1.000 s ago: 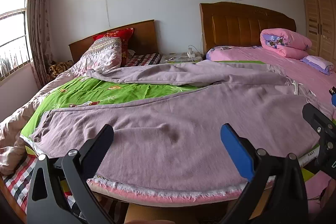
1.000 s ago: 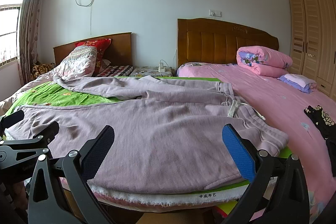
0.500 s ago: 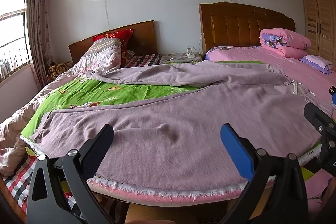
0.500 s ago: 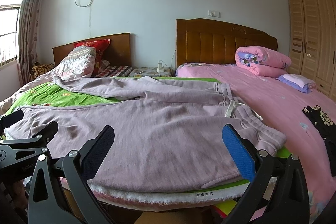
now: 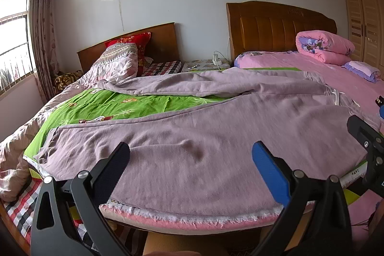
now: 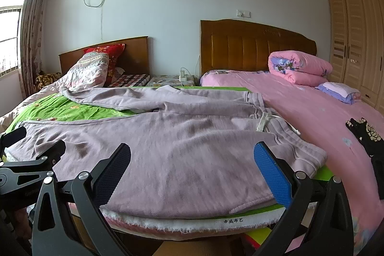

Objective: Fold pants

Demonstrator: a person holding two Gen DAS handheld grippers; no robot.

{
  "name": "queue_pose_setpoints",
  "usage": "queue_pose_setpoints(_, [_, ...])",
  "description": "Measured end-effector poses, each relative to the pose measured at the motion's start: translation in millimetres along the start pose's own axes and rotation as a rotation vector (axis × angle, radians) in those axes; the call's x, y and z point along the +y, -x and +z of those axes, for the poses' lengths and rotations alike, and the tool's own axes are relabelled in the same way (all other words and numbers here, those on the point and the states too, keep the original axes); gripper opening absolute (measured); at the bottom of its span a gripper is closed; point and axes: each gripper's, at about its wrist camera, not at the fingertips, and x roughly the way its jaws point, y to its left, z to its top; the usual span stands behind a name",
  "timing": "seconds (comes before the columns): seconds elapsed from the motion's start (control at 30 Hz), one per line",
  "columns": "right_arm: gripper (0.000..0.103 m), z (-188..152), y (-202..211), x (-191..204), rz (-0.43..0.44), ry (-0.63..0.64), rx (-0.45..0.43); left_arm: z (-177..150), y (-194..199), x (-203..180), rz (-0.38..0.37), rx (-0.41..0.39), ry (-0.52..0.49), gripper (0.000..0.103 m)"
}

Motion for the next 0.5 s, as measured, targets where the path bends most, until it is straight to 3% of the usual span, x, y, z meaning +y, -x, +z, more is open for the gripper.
queue_pose_setpoints(0.5, [0.099, -1.8, -1.6, -1.0, 0.001, -0.002, 0.008, -1.9, 0.2, -1.1, 0.0, 0.004, 0.0, 0.102])
